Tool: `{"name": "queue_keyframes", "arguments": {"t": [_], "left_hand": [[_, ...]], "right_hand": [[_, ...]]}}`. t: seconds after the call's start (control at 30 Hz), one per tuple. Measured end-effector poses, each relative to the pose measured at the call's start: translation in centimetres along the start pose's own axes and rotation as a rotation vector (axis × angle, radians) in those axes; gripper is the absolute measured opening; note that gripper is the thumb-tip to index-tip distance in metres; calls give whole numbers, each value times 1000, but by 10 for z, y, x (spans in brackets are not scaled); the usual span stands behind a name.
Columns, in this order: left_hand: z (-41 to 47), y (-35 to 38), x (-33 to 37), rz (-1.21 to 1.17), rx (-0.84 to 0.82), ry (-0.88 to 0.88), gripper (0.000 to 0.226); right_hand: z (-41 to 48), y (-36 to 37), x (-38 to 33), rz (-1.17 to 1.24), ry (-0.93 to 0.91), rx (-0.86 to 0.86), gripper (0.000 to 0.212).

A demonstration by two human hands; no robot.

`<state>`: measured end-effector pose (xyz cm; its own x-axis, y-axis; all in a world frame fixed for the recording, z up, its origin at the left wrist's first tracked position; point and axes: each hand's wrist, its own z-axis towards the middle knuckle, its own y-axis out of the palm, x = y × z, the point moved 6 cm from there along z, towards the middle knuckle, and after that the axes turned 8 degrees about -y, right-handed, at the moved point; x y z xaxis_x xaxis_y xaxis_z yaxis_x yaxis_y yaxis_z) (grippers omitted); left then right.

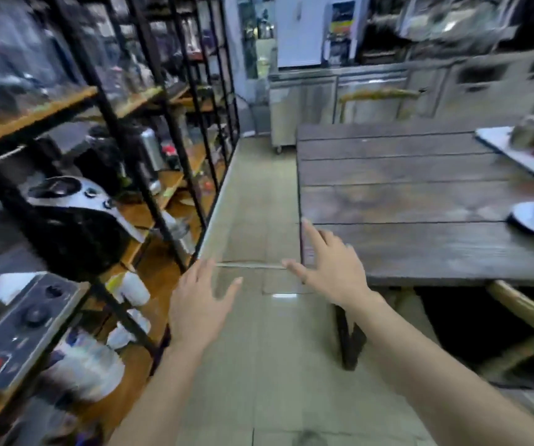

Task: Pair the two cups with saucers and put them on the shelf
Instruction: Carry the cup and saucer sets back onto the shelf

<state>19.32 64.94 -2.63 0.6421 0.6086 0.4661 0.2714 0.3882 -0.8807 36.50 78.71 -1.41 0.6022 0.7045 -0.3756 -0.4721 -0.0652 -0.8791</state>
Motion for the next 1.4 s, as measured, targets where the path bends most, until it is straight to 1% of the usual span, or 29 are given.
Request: {"name": "queue_keyframes", "arguments": {"t": [0.07, 0.17, 0.2, 0.3, 0.5, 0.67, 0.77, 0.87, 0.93, 1.03, 1.1, 1.13, 1.17, 1.23, 1.27, 1.33, 1.37, 1.4], "left_hand": [[16, 34, 52, -36, -61, 72, 80], [35, 90, 134, -103, -148, 185, 93], [41, 109, 161, -122, -186, 217, 93], [54, 156, 239, -170, -290, 300, 74], [51, 221, 379, -190, -433, 480, 68], [44, 268, 465, -114, -522, 564, 68], [45, 298, 509, -79, -546, 560, 68], [42, 332, 547, 23, -548, 569, 67], [39, 356, 570, 63, -577, 545, 67], [34, 391, 594, 124, -626, 499, 67], [31, 411, 609, 120, -660, 462, 68], [30, 420, 614, 88, -686, 412, 70], [30, 429, 617, 19, -726, 340, 73], [29, 445, 620, -178, -816, 136, 82], [29, 454, 619, -242, -838, 36, 86], [30, 467, 616, -283, -849, -93, 90], [32, 473, 614, -312, -864, -157, 83], [32, 477, 612, -371, -900, -238, 69]], "right_hand": [[-3, -24, 54, -33, 86, 40, 84], [-9, -61, 134, -78, 225, 102, 85], [-11, -73, 161, -96, 275, 120, 85], [-23, -106, 233, -159, 429, 127, 86], [-57, -158, 353, -165, 713, 204, 85], [-76, -185, 437, 43, 871, 323, 86], [-75, -195, 493, 143, 917, 350, 85], [-69, -197, 549, 265, 947, 370, 90], [-64, -196, 585, 342, 967, 353, 91], [-60, -187, 628, 412, 1009, 277, 90], [-59, -178, 650, 465, 1030, 239, 88], [-59, -173, 659, 500, 1041, 232, 86], [-60, -169, 666, 533, 1051, 231, 78], [-60, -160, 676, 601, 1038, 227, 45], [-60, -156, 679, 649, 1039, 221, 37], [-60, -146, 686, 749, 1044, 201, 35], [-60, -142, 689, 805, 1046, 189, 35], [-59, -139, 692, 863, 1060, 171, 32]]}}
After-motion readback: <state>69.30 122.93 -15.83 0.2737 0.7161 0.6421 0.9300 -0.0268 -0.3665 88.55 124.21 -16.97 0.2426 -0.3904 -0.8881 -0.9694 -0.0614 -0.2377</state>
